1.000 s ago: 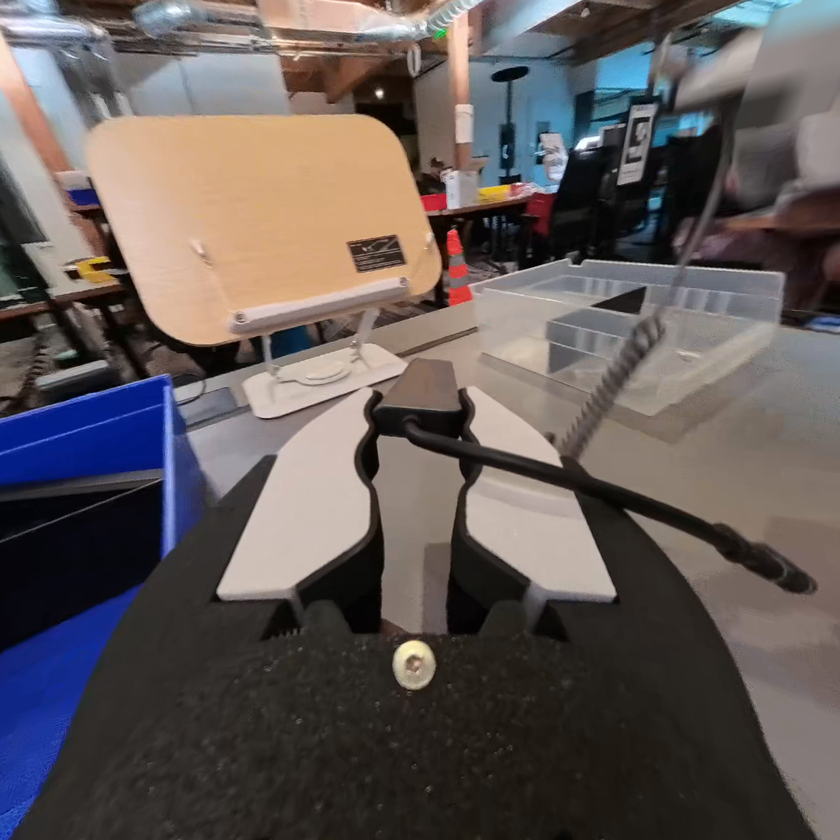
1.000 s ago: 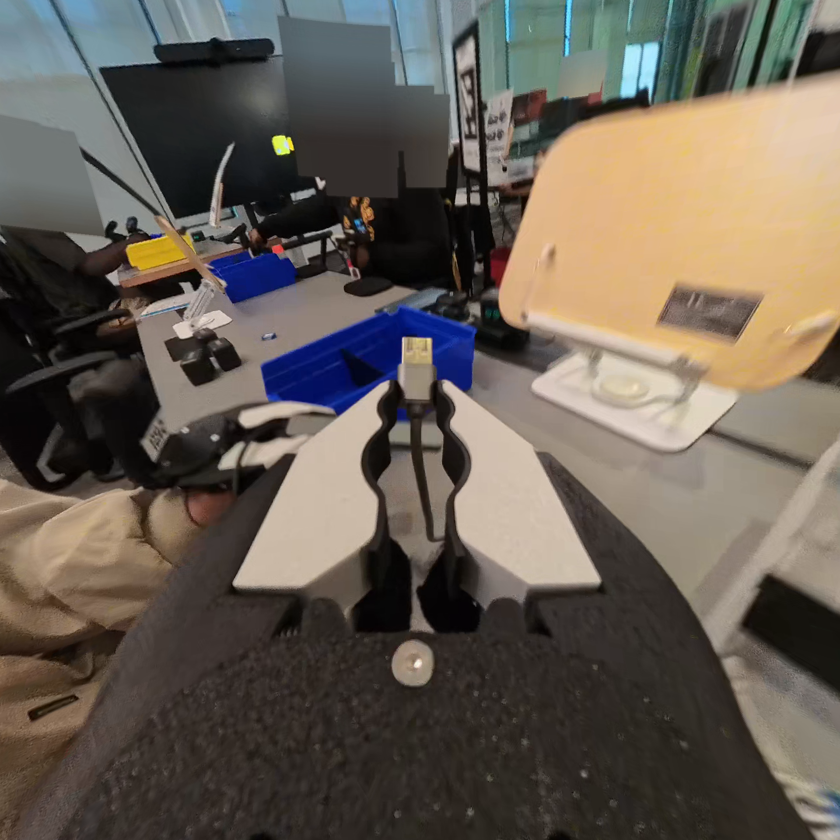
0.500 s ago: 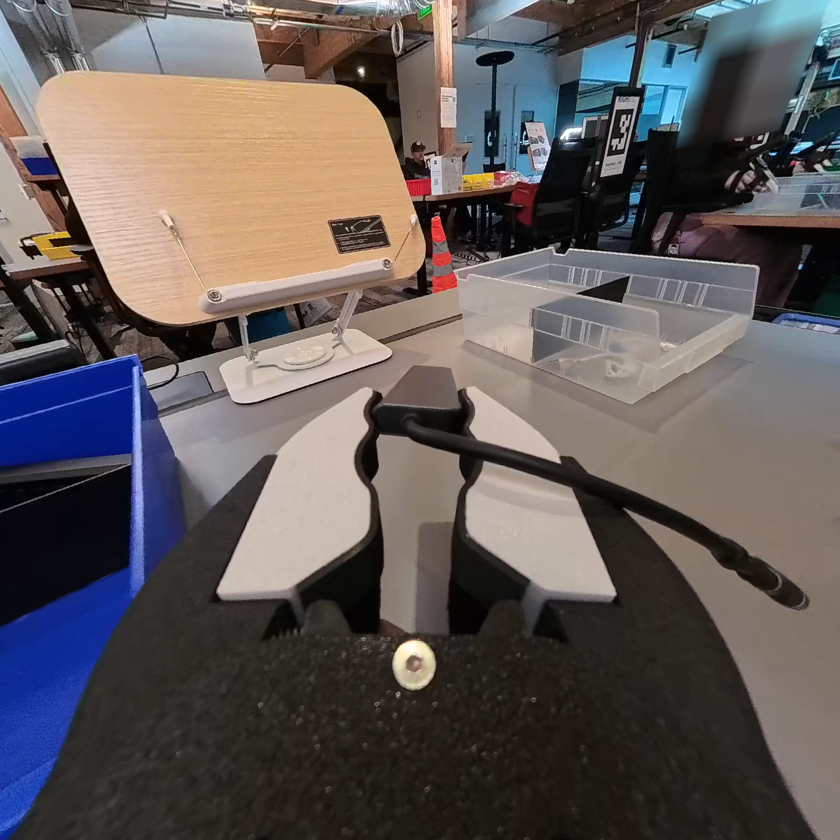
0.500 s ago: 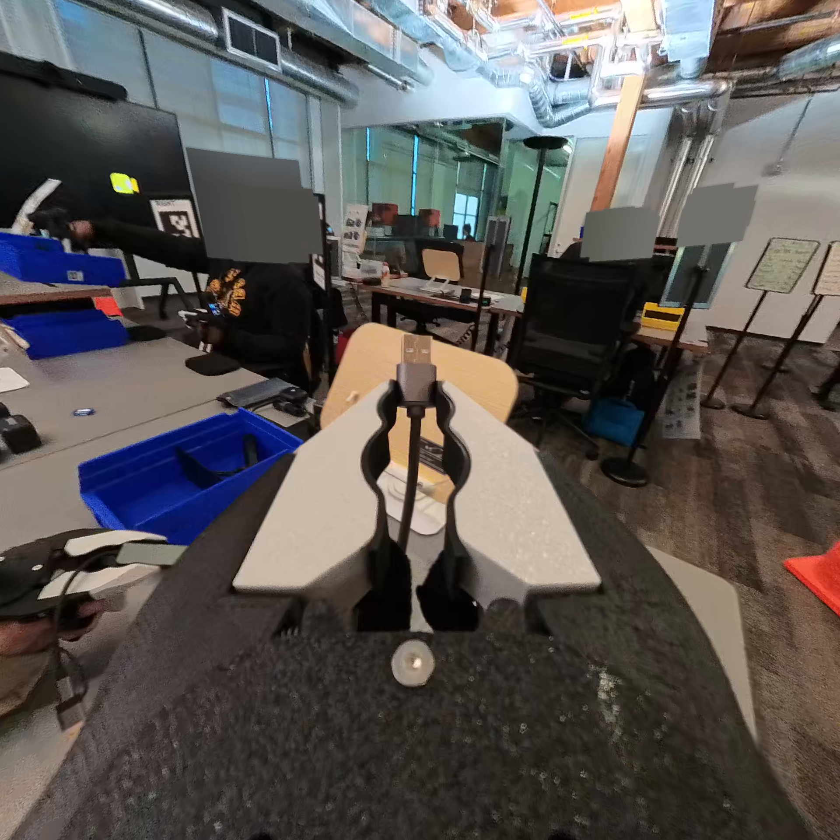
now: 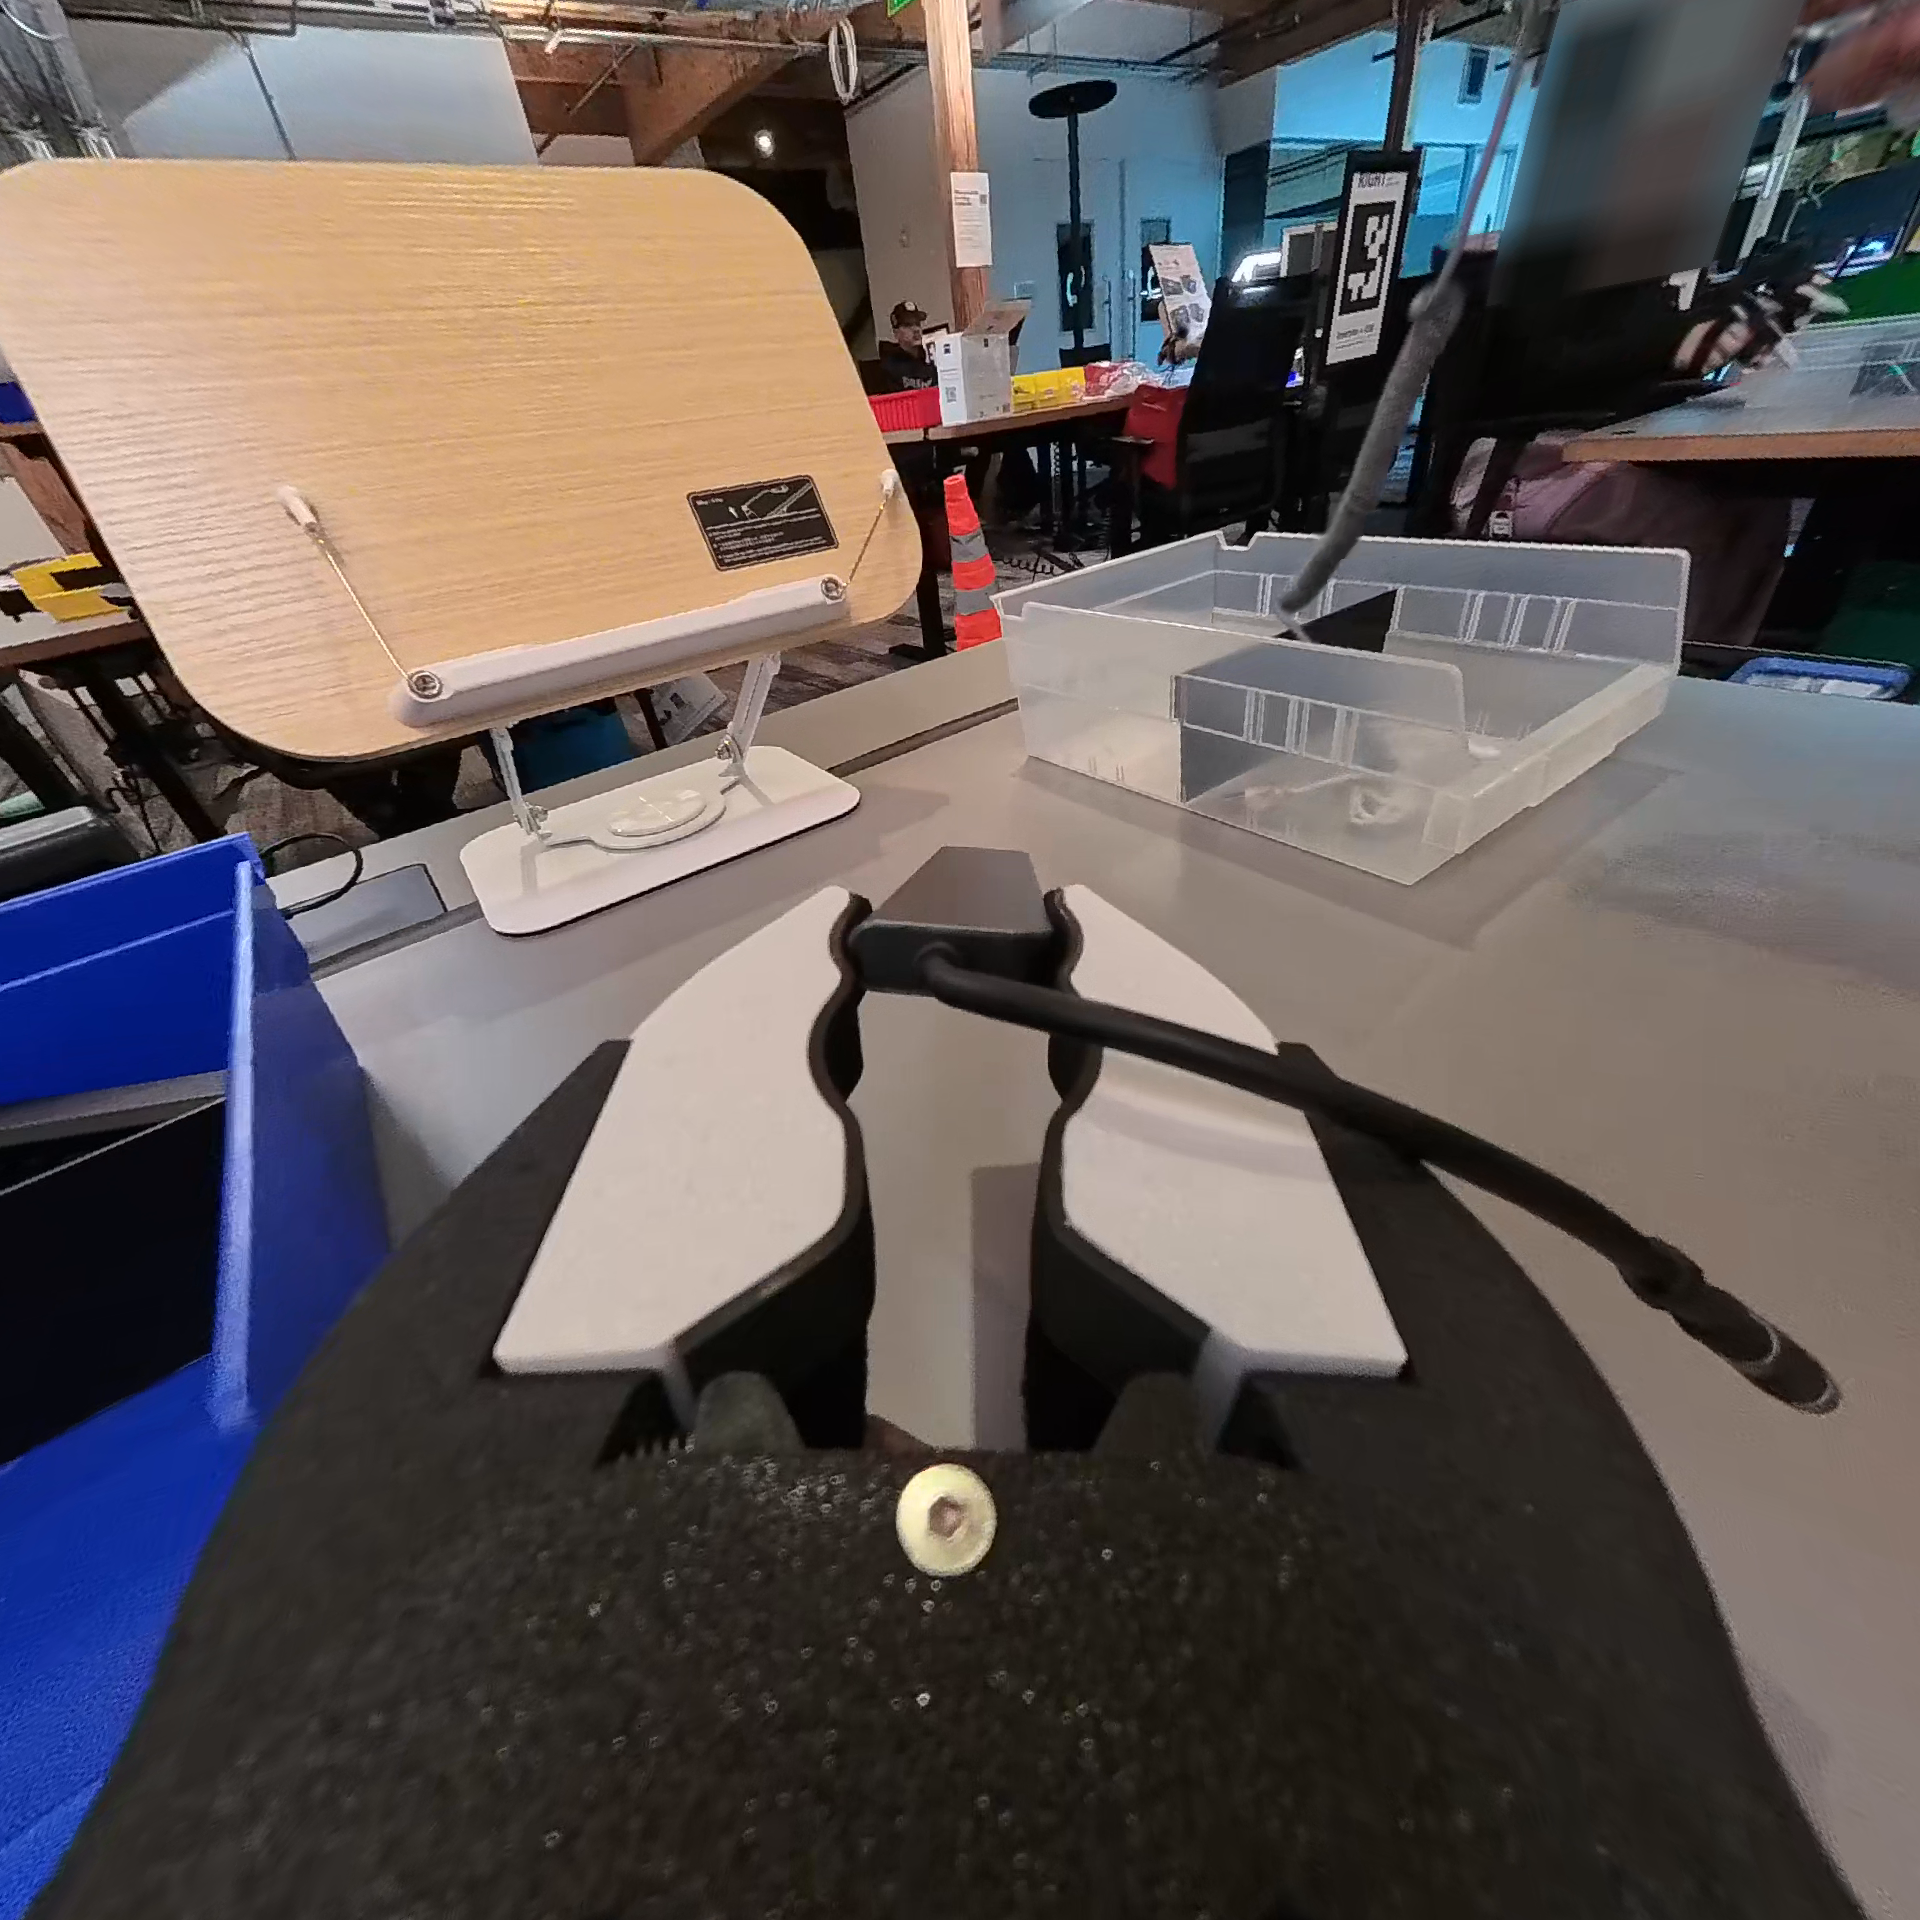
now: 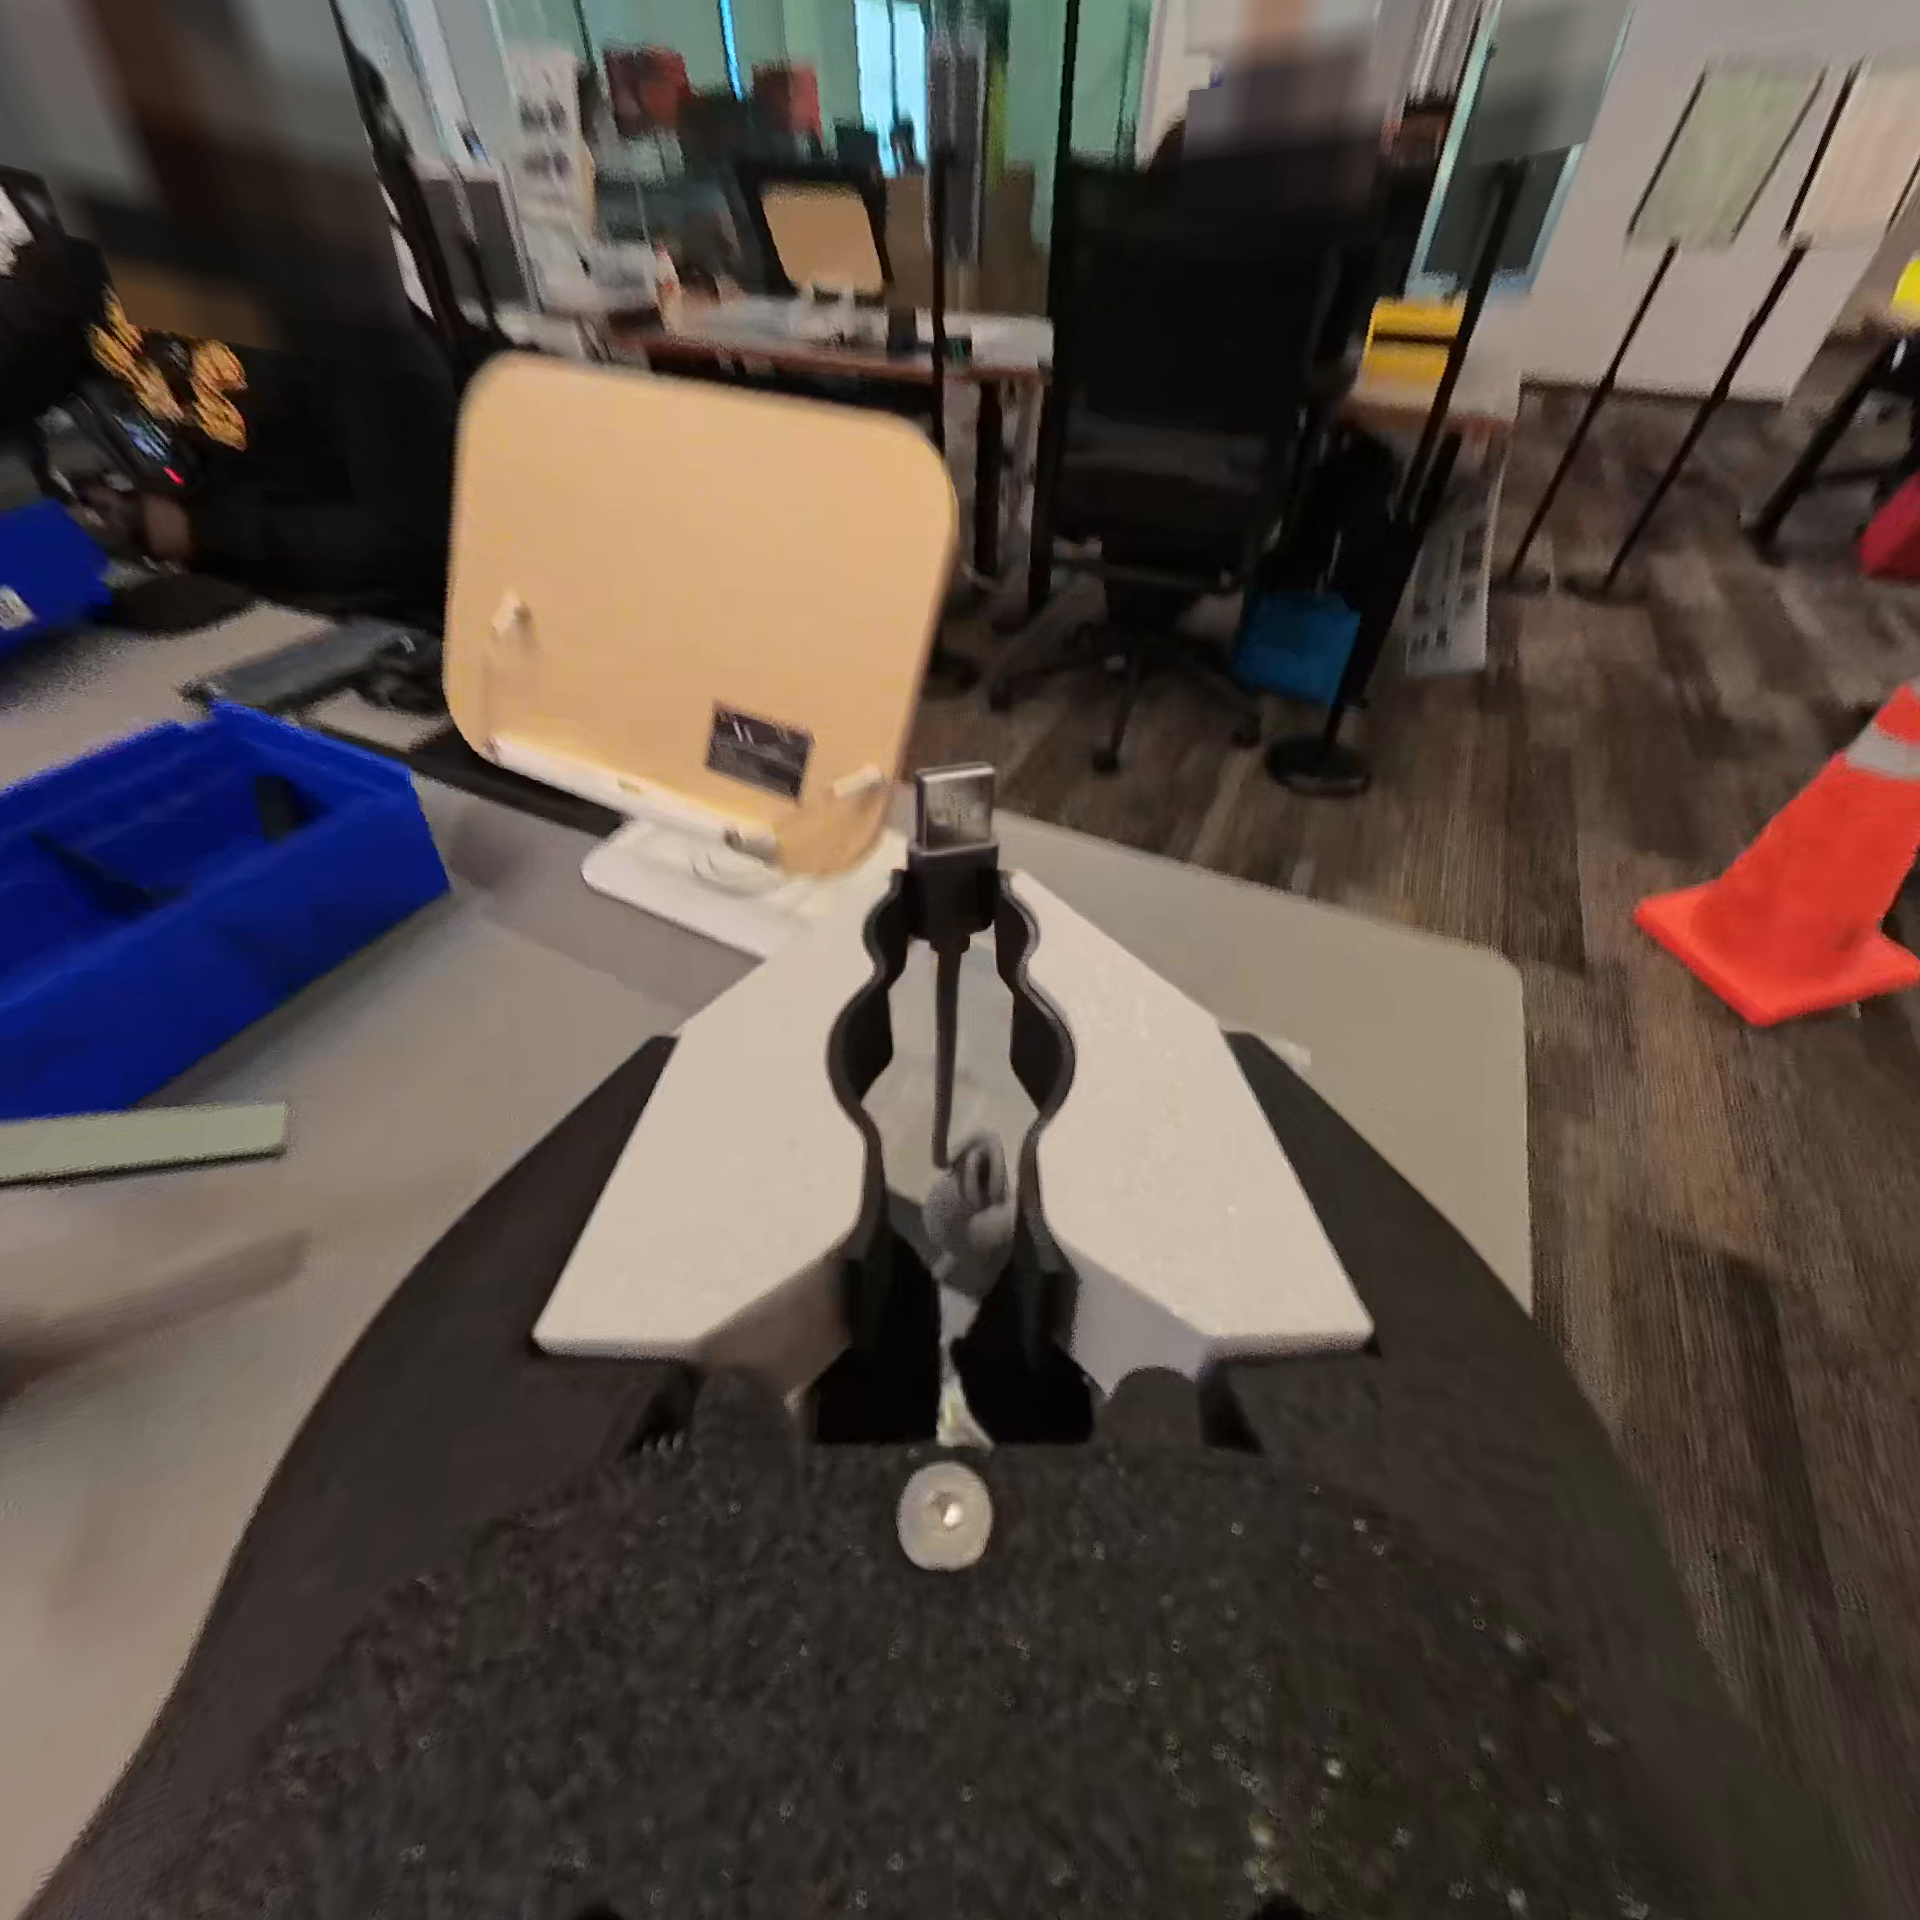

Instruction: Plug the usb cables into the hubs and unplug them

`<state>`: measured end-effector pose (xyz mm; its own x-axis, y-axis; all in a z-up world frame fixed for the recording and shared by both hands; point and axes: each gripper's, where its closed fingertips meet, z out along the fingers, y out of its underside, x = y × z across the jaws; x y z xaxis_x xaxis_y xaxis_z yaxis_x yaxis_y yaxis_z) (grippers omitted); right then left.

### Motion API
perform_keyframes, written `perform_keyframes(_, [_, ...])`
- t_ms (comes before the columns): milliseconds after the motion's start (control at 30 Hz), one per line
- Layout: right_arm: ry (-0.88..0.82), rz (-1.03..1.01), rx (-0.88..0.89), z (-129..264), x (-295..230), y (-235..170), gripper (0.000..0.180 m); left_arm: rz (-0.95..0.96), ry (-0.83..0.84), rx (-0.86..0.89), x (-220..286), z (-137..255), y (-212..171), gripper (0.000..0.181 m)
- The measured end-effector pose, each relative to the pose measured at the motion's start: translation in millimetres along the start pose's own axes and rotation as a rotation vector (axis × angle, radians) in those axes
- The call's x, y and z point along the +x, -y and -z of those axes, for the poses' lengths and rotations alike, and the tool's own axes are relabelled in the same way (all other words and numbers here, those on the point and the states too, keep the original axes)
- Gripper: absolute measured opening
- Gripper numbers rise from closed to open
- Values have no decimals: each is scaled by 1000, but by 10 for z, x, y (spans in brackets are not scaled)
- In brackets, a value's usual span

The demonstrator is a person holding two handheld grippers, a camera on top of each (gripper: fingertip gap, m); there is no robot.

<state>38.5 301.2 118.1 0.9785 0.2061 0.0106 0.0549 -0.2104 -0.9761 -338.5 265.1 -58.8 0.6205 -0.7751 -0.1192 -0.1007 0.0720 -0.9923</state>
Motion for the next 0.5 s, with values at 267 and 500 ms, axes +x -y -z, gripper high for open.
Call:
perform_keyframes(267, [-148,88,-332,-137,325,-1050,15,5,-8,-3,8,-5,-12,32])
perform_keyframes(500, [-107,118,-594,-198,200,-1649,14,-10,-22,-7,62,-14,-18,32])
